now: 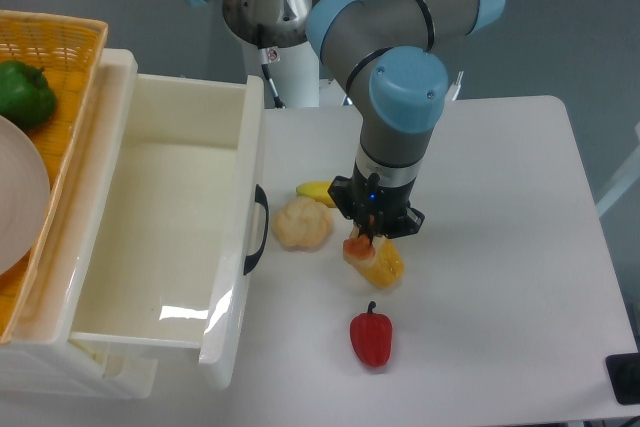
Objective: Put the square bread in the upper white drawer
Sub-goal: 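Grasp the square bread piece with the gripper and lift it, then carry the held bread over the banana toward the open white drawer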
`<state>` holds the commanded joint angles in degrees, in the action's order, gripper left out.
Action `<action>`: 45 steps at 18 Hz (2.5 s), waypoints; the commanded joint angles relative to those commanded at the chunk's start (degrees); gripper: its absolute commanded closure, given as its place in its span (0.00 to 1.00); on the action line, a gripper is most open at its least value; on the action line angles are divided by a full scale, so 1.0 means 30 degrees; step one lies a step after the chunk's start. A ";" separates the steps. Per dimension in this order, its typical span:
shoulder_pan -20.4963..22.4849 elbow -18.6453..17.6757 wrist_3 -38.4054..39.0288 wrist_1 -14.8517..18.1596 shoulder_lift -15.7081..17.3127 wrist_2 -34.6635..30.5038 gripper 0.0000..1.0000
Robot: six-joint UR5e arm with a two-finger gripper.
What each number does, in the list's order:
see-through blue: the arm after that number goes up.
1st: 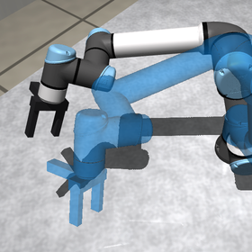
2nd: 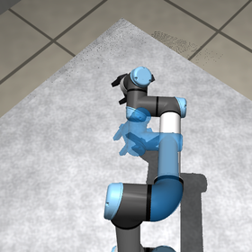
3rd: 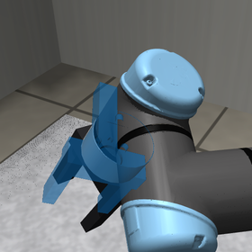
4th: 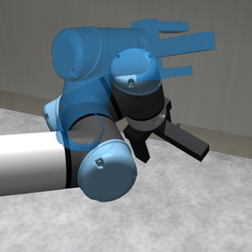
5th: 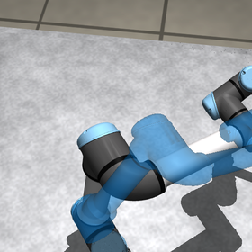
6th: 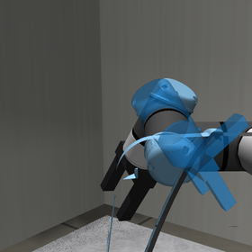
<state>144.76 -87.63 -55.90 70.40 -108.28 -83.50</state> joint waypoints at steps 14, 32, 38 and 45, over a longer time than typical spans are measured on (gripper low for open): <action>0.0205 0.0117 0.1022 0.0058 0.0732 0.0087 1.00; 0.0176 0.0704 0.4336 0.3247 0.3660 0.1816 1.00; 0.0146 0.0704 0.5125 0.3721 0.4453 0.2370 1.00; 0.0029 0.0762 0.7143 0.3662 0.5127 0.3981 1.00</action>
<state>144.84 -85.34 -34.47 81.39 -92.90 -71.55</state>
